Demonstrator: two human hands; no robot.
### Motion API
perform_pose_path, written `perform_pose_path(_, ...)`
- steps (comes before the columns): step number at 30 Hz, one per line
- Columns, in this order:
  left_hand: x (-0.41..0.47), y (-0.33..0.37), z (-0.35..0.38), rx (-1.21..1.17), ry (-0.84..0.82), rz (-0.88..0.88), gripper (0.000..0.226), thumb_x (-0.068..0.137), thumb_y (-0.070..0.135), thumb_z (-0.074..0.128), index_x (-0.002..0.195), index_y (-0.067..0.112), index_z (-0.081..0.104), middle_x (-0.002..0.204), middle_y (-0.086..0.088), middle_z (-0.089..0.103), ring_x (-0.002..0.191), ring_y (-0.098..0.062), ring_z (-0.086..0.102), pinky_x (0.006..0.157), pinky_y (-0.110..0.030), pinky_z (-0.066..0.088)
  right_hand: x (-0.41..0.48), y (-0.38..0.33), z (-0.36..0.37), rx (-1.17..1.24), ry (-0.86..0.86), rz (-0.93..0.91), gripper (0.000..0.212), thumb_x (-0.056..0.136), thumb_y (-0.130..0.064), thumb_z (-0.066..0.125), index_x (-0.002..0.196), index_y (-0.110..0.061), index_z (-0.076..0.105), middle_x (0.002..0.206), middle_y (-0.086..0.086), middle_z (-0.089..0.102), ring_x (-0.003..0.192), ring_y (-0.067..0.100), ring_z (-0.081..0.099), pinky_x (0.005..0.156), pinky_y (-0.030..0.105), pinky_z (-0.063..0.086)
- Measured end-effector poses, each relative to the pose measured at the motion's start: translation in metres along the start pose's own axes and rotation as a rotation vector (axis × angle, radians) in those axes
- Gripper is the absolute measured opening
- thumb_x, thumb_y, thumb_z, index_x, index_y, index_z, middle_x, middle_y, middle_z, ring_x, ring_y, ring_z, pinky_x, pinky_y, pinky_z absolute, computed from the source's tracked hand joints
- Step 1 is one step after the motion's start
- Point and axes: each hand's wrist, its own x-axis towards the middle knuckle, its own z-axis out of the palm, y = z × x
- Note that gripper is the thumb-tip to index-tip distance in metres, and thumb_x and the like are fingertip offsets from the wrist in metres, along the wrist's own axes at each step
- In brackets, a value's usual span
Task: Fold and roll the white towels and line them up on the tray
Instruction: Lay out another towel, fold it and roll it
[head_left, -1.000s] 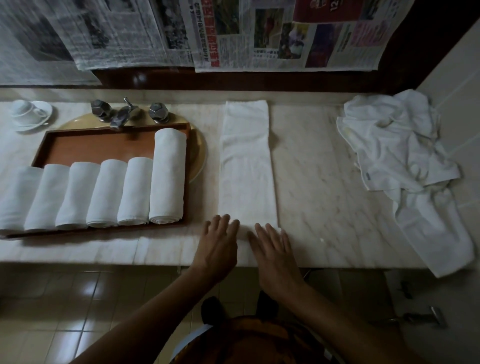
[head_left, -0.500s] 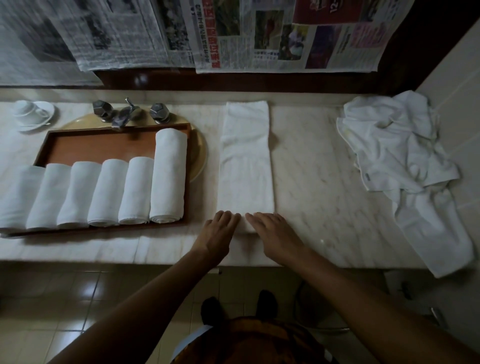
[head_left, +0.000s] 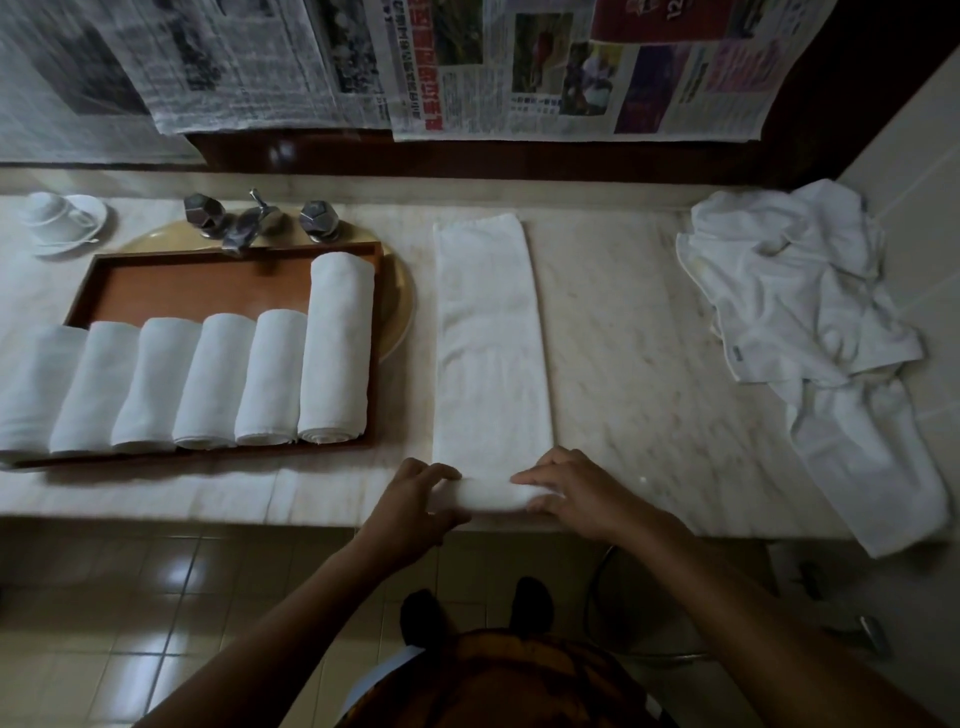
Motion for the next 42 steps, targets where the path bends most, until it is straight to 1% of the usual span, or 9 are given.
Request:
perform_pose_path(4, 0.002, 0.0, -0.001, -0.066, 0.004, -0.026, 0.05, 0.088, 0.038, 0.08, 0.133, 0.03, 0.061, 0.122, 0.002, 0.05, 0.092, -0.007, 0.057, 0.061, -0.006, 0.049, 0.001, -0.004, -0.002, 0.022, -0.003, 0.041, 0.037, 0.099, -0.029, 0.065, 0.136, -0.034, 0.064, 0.132, -0.006, 0.061, 0.119, 0.012, 0.057, 0.102, 0.03, 0.046)
perform_pose_path(8, 0.003, -0.004, -0.003, -0.096, 0.047, -0.06, 0.042, 0.091, 0.05, 0.072, 0.129, 0.032, 0.066, 0.117, 0.003, 0.056, 0.091, -0.002, 0.061, 0.073, -0.015, 0.046, -0.001, -0.003, -0.005, 0.165, 0.078, 0.096, 0.014, 0.096, -0.037, 0.067, 0.108, -0.031, 0.066, 0.109, -0.014, 0.068, 0.099, 0.001, 0.063, 0.091, 0.035, 0.055)
perform_pose_path(12, 0.01, 0.0, 0.0, -0.137, 0.104, -0.141, 0.035, 0.093, 0.048, 0.069, 0.123, 0.03, 0.071, 0.114, 0.001, 0.059, 0.09, -0.005, 0.062, 0.07, -0.015, 0.042, -0.002, -0.001, 0.008, 0.267, 0.333, 0.151, 0.026, 0.095, -0.034, 0.072, 0.119, -0.025, 0.071, 0.113, -0.006, 0.065, 0.102, 0.008, 0.064, 0.089, 0.026, 0.053)
perform_pose_path(17, 0.015, 0.004, -0.001, -0.141, 0.131, -0.187, 0.035, 0.092, 0.048, 0.069, 0.12, 0.028, 0.073, 0.111, -0.002, 0.062, 0.095, -0.012, 0.061, 0.069, -0.019, 0.041, -0.027, -0.006, 0.033, 0.463, 0.589, 0.36, 0.035, 0.087, -0.042, 0.08, 0.113, -0.026, 0.064, 0.098, -0.016, 0.069, 0.09, -0.004, 0.064, 0.076, 0.017, 0.053)
perform_pose_path(25, 0.018, 0.011, -0.006, -0.147, 0.17, -0.226, 0.034, 0.091, 0.047, 0.073, 0.115, 0.023, 0.076, 0.092, 0.006, 0.069, 0.086, -0.007, 0.064, 0.067, -0.015, 0.043, -0.018, -0.008, 0.037, 0.439, 0.668, 0.327, 0.019, 0.095, -0.024, 0.073, 0.112, -0.016, 0.074, 0.091, -0.015, 0.068, 0.086, -0.011, 0.06, 0.068, -0.002, 0.041)
perform_pose_path(30, 0.019, 0.009, -0.005, -0.216, 0.158, -0.285, 0.036, 0.087, 0.054, 0.074, 0.108, 0.025, 0.076, 0.088, 0.007, 0.073, 0.079, -0.01, 0.07, 0.072, -0.03, 0.056, -0.01, -0.003, 0.031, 0.354, 0.608, 0.37, 0.017, 0.097, -0.028, 0.07, 0.109, -0.016, 0.073, 0.09, -0.011, 0.067, 0.087, 0.008, 0.065, 0.064, 0.001, 0.04)
perform_pose_path(37, 0.033, 0.011, -0.013, -0.239, 0.083, -0.349, 0.036, 0.088, 0.054, 0.073, 0.098, 0.02, 0.073, 0.082, 0.0, 0.071, 0.082, -0.02, 0.068, 0.07, -0.03, 0.052, -0.011, -0.01, 0.052, -0.268, 0.601, -0.115, 0.042, 0.091, -0.018, 0.076, 0.132, -0.013, 0.066, 0.134, 0.008, 0.064, 0.126, 0.028, 0.056, 0.1, 0.045, 0.053)
perform_pose_path(40, 0.025, 0.019, -0.002, 0.027, 0.218, -0.254, 0.047, 0.096, 0.053, 0.061, 0.128, 0.018, 0.062, 0.122, -0.009, 0.065, 0.104, -0.023, 0.063, 0.085, -0.036, 0.055, -0.006, 0.001, 0.066, -0.424, 0.506, -0.151, 0.063, 0.089, -0.014, 0.077, 0.147, -0.011, 0.053, 0.153, 0.014, 0.05, 0.144, 0.035, 0.043, 0.111, 0.051, 0.047)
perform_pose_path(42, 0.013, 0.023, 0.014, 0.308, 0.325, -0.02, 0.058, 0.1, 0.047, 0.055, 0.15, 0.018, 0.044, 0.151, -0.012, 0.045, 0.131, -0.028, 0.05, 0.107, -0.043, 0.048, -0.002, 0.007, 0.068, -0.405, 0.472, -0.15, 0.07, 0.093, -0.008, 0.069, 0.156, -0.013, 0.04, 0.163, 0.013, 0.035, 0.153, 0.035, 0.026, 0.119, 0.05, 0.037)
